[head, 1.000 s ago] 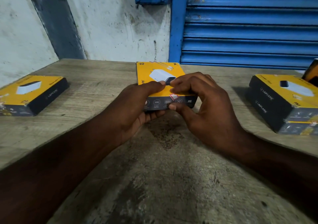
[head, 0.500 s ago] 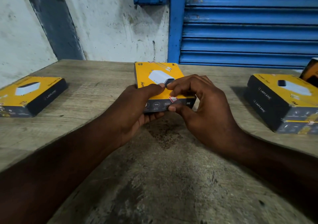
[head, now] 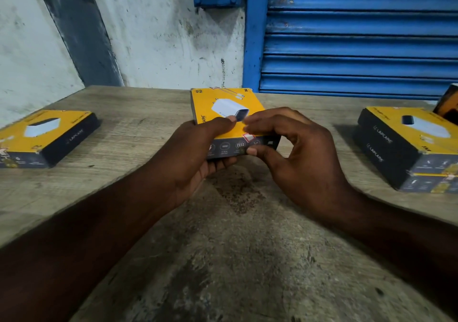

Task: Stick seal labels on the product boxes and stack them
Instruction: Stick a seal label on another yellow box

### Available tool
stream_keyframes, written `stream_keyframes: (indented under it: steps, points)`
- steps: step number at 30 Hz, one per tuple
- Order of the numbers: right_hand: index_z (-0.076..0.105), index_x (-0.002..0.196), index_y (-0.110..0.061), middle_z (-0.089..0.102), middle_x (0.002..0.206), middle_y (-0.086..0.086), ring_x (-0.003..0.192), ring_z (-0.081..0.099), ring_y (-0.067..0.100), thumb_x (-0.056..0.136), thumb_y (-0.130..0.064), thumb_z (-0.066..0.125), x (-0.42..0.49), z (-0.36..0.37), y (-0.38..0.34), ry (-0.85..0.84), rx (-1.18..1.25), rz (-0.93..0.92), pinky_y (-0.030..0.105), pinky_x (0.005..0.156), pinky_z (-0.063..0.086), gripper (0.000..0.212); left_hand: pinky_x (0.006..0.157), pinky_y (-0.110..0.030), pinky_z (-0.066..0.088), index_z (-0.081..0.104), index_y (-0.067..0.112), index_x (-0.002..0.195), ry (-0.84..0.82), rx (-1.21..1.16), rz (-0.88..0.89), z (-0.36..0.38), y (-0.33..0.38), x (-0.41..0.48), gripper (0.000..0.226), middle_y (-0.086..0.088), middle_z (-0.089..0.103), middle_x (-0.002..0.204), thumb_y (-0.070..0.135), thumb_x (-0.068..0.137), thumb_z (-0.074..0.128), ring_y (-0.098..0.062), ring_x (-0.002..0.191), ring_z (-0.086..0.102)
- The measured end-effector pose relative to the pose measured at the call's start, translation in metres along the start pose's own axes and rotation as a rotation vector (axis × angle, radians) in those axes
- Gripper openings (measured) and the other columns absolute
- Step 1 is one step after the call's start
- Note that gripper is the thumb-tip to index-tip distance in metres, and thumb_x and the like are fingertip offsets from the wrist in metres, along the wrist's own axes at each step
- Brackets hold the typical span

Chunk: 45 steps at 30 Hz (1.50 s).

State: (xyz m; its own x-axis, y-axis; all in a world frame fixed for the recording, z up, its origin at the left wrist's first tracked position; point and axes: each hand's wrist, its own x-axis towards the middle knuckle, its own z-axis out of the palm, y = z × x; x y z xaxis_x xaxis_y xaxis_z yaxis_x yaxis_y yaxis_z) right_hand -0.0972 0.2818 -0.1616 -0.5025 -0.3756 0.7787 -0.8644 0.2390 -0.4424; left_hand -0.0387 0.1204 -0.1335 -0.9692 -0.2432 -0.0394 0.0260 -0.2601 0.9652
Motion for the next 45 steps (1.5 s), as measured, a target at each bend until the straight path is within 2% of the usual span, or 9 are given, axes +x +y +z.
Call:
stream_keyframes:
  steps: [11, 15, 20, 27, 30, 33, 41, 45]
  points:
    - [0.076, 0.089, -0.010, 0.073, 0.103, -0.001, 0.103, 0.067, 0.010, 0.073, 0.001, 0.081, -0.0002, 0.0021, 0.0010, 0.018, 0.096, 0.039, 0.021, 0.091, 0.050, 0.021, 0.061, -0.026, 0.059, 0.066, 0.010, 0.114, -0.011, 0.020, 0.004, 0.0014, -0.0013, -0.0019, 0.021, -0.008, 0.075, 0.092, 0.020, 0.096, 0.061, -0.015, 0.069, 0.070]
    - [0.075, 0.091, -0.015, 0.073, 0.103, -0.003, 0.102, 0.067, 0.010, 0.071, -0.001, 0.081, -0.0004, 0.0017, 0.0003, 0.008, 0.095, 0.065, 0.018, 0.090, 0.049, 0.025, 0.056, -0.023, 0.059, 0.067, 0.013, 0.105, -0.004, 0.019, 0.016, 0.0028, -0.0016, -0.0036, 0.012, -0.007, 0.075, 0.087, 0.018, 0.096, 0.061, -0.014, 0.064, 0.070]
    - [0.073, 0.091, -0.019, 0.074, 0.103, -0.003, 0.103, 0.067, 0.012, 0.071, 0.001, 0.080, -0.0005, 0.0018, -0.0019, 0.006, 0.116, 0.089, 0.022, 0.090, 0.051, 0.029, 0.054, -0.023, 0.058, 0.067, 0.014, 0.100, 0.004, 0.026, 0.022, 0.0034, -0.0014, -0.0034, 0.007, -0.004, 0.075, 0.080, 0.018, 0.096, 0.062, -0.013, 0.061, 0.069]
    - [0.065, 0.097, -0.032, 0.072, 0.105, -0.009, 0.102, 0.066, 0.008, 0.076, -0.006, 0.081, -0.0013, 0.0020, -0.0061, 0.024, 0.100, 0.134, 0.030, 0.089, 0.054, 0.037, 0.058, -0.026, 0.060, 0.067, 0.009, 0.111, 0.009, -0.002, 0.003, 0.0028, -0.0015, -0.0015, 0.019, -0.010, 0.074, 0.092, 0.019, 0.096, 0.062, -0.017, 0.068, 0.069]
    - [0.073, 0.102, -0.021, 0.072, 0.106, -0.008, 0.104, 0.065, 0.006, 0.076, -0.006, 0.082, -0.0012, 0.0017, -0.0034, 0.007, 0.041, 0.090, 0.023, 0.092, 0.052, 0.031, 0.055, -0.024, 0.058, 0.067, 0.010, 0.108, 0.017, 0.002, 0.005, 0.0022, -0.0019, -0.0009, 0.016, -0.009, 0.074, 0.089, 0.019, 0.096, 0.062, -0.015, 0.065, 0.069]
    - [0.076, 0.097, -0.013, 0.073, 0.107, -0.004, 0.106, 0.066, 0.008, 0.074, -0.001, 0.082, -0.0012, 0.0020, -0.0005, 0.016, 0.040, 0.045, 0.018, 0.093, 0.048, 0.026, 0.053, -0.023, 0.056, 0.067, 0.010, 0.110, 0.015, 0.007, 0.006, 0.0027, -0.0024, -0.0007, 0.017, -0.008, 0.074, 0.088, 0.020, 0.097, 0.061, -0.013, 0.062, 0.068]
    - [0.074, 0.084, -0.008, 0.073, 0.104, -0.002, 0.103, 0.065, 0.002, 0.070, 0.008, 0.081, -0.0018, 0.0030, 0.0008, 0.015, 0.105, 0.075, 0.009, 0.087, 0.044, 0.022, 0.061, -0.027, 0.060, 0.065, 0.008, 0.120, 0.011, 0.028, 0.028, 0.0033, -0.0066, 0.0007, 0.026, -0.010, 0.074, 0.097, 0.019, 0.096, 0.062, -0.017, 0.070, 0.070]
    - [0.072, 0.086, -0.013, 0.072, 0.104, -0.005, 0.104, 0.065, 0.004, 0.071, 0.006, 0.081, -0.0016, 0.0026, -0.0009, 0.013, 0.093, 0.084, 0.013, 0.088, 0.046, 0.026, 0.061, -0.027, 0.061, 0.065, 0.009, 0.118, 0.008, 0.023, 0.026, 0.0039, -0.0066, -0.0001, 0.024, -0.011, 0.074, 0.099, 0.019, 0.096, 0.061, -0.018, 0.071, 0.070]
